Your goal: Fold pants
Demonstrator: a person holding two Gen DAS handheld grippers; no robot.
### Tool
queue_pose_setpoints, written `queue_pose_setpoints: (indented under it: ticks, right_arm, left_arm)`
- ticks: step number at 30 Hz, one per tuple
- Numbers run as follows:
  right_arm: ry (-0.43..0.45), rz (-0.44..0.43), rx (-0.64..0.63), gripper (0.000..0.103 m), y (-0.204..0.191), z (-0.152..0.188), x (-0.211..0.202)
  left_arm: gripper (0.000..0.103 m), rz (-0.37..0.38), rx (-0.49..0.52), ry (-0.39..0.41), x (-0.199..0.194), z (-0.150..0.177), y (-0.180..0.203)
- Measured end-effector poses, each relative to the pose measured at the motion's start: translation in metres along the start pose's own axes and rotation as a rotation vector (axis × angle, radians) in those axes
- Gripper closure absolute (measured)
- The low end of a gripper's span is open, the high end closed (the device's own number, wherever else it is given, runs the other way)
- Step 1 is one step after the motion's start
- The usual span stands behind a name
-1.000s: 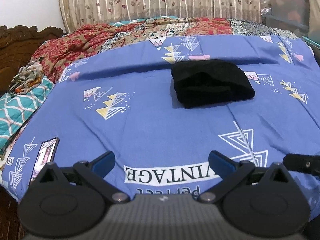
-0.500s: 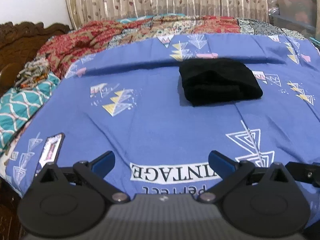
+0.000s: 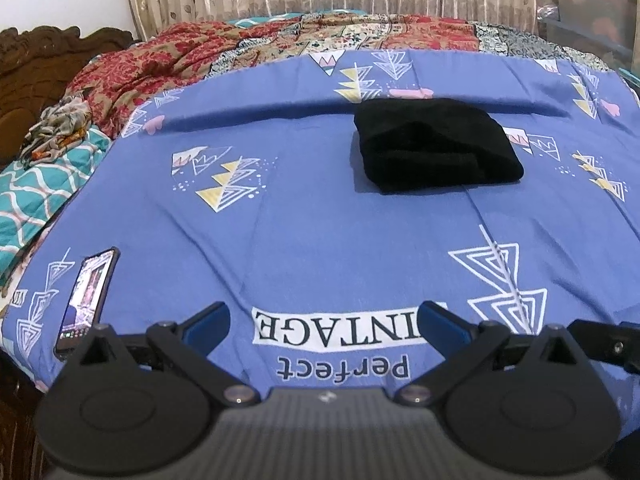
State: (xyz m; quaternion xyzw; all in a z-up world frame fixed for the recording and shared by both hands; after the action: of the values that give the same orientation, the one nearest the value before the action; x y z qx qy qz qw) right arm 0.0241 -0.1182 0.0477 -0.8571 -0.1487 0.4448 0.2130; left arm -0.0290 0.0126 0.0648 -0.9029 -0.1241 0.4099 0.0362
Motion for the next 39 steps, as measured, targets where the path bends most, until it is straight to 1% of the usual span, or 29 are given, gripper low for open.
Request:
queue_pose_setpoints:
  ticks: [6,8,11,17,22,28,39]
  right_arm:
    - [-0.006,-0.001,0.0,0.008,0.0,0.0,0.0]
    - [-0.007,-0.001,0.003,0.008,0.001,0.001,0.0]
    - [-0.011,-0.002,0.007,0.008,0.001,0.001,0.0]
    - [-0.014,-0.006,0.013,0.008,0.003,0.002,-0.001]
    - [-0.02,-0.007,0.023,0.008,0.005,0.002,0.0]
    - [-0.023,-0.009,0.022,0.008,0.006,0.002,0.0]
    - [-0.025,-0.009,0.022,0.008,0.006,0.002,0.0]
  left_arm:
    - [0.0,0.023,0.004,-0.004,-0.001,0.001,0.001]
    - [0.0,0.043,0.005,0.003,-0.003,0.001,0.003]
    - [0.0,0.054,0.012,0.017,-0.005,0.0,0.005]
    - [0.0,0.071,0.019,-0.031,-0.001,0.002,0.009]
    - [0.0,0.052,0.006,-0.044,0.0,0.002,0.007]
    - [0.0,0.014,-0.006,-0.088,0.005,0.003,0.004]
    - [0.0,-0.002,0.006,-0.082,0.004,0.003,0.003]
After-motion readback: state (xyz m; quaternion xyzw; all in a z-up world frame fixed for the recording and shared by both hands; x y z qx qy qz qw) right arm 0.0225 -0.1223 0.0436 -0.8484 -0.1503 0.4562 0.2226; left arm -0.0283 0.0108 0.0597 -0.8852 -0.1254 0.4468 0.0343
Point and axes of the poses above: each gripper's, at about its wrist camera, not at the fingertips, and x roughly the way its jaws point, y to its right, z to its underside, the point moved 1 cm from there along x, roughly the way its jaws point, and after that the axes turned 4 degrees about x, right-handed, at the moved point
